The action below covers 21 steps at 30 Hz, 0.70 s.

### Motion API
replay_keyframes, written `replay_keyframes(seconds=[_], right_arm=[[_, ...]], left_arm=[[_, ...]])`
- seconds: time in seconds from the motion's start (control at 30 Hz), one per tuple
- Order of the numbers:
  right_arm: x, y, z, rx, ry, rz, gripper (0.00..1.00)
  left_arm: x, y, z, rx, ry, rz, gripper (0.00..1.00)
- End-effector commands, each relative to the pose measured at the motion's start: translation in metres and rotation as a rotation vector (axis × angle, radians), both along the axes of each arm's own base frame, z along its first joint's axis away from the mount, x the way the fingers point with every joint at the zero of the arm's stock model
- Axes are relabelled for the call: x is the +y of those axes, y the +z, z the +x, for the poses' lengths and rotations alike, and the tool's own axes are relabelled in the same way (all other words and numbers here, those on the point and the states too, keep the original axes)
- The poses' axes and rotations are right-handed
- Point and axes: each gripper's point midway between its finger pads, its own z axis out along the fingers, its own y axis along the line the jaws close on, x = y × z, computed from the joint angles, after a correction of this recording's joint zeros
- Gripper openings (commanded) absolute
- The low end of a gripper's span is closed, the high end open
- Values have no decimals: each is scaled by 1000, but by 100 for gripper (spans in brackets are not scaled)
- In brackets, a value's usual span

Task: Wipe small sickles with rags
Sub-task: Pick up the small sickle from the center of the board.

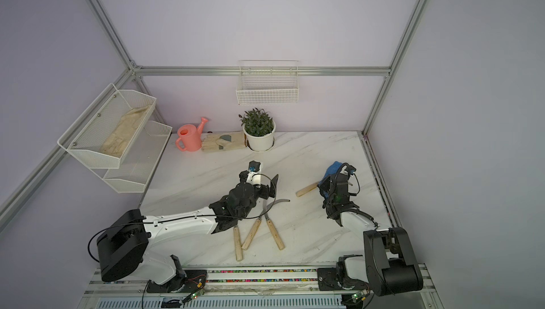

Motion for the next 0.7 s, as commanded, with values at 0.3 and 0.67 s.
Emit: replay_keyframes(seconds=[0.3,0.67], right_arm=[[-2,12,2,-50,-7,0,0],[-2,13,2,-55,-5,1,0]], left_arm=[[31,71,-19,184,78,-231,100],[78,50,-28,437,243,-354,100]])
